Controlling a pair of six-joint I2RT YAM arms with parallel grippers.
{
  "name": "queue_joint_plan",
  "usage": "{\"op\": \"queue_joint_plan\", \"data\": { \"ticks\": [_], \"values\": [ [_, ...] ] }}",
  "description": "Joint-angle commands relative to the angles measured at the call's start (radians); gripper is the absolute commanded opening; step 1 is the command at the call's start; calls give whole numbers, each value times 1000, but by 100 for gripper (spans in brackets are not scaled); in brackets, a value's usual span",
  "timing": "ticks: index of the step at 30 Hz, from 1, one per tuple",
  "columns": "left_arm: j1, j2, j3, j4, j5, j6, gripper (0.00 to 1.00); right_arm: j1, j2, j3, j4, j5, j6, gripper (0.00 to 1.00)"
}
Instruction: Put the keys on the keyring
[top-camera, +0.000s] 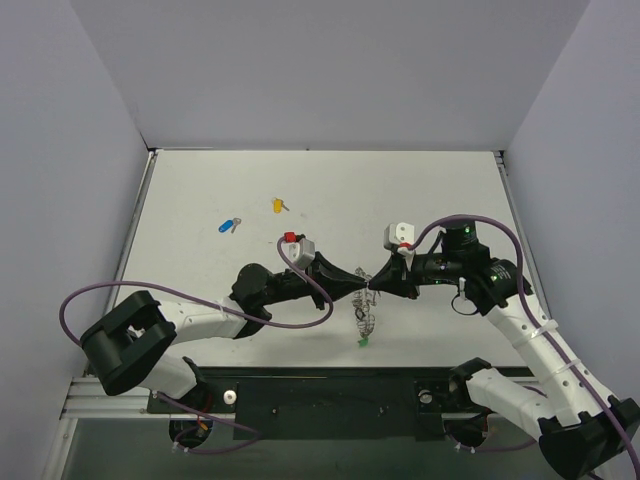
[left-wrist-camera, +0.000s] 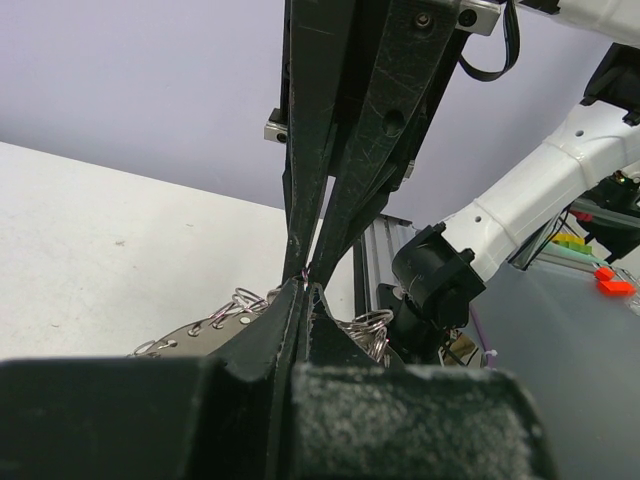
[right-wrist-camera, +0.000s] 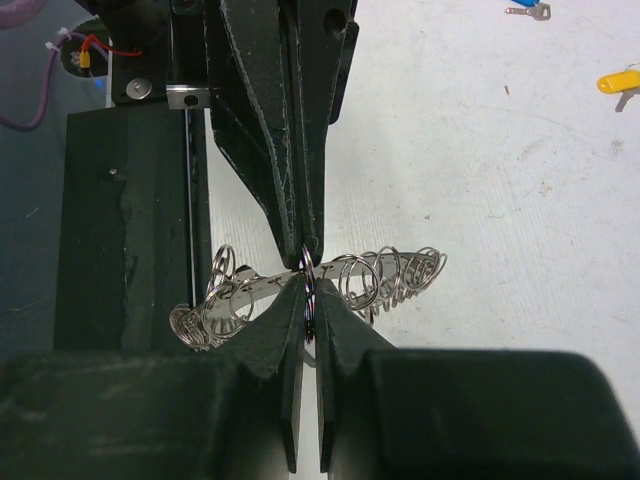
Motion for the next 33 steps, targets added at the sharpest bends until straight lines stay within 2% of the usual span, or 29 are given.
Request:
{"op": "queue_joint_plan", "data": {
  "ticks": [1, 6, 9, 11, 12, 13, 14, 15, 17, 18, 19, 22, 24, 28, 33],
  "values": [
    [5, -39, 15, 311, 1, -1, 0, -3, 10, -18, 30, -31, 1, 0],
    [7, -39, 20, 297, 2, -4, 0, -1, 13, 1, 15, -20, 3, 0],
    [10, -39, 38, 236, 16, -6, 0, -1, 20, 38, -34, 6, 0, 0],
    [15, -46, 57, 176, 27, -9, 10, 0, 24, 66, -84, 40, -19, 0],
    [19, -52, 66, 128, 34, -9, 25, 0, 30, 90, -124, 64, -26, 0],
    [22, -55, 74, 108, 42, -7, 36, 0, 33, 100, -141, 90, -43, 0],
    [28, -63, 83, 70, 51, -4, 40, 0, 39, 129, -192, 98, -57, 0],
    [31, -69, 89, 50, 67, 5, 53, 0, 45, 139, -222, 122, -80, 0],
    [45, -83, 110, -25, 99, 37, 71, 0, 66, 190, -348, 156, -127, 0],
    [50, -94, 130, -91, 110, 48, 73, 0, 86, 230, -396, 168, -149, 0],
    [56, -100, 144, -149, 135, 83, 74, -1, 108, 253, -489, 187, -216, 0],
    [58, -115, 262, -510, 163, 189, 75, 3, 158, 355, -627, 239, -293, 0],
    [56, -100, 319, -625, 183, 229, 75, 8, 189, 409, -709, 282, -348, 0],
    [50, -74, 325, -608, 180, 204, 73, 17, 252, 495, -815, 375, -373, 0],
    [28, -48, 313, -559, 116, 178, 60, 34, 298, 526, -813, 437, -339, 0]
  ]
}}
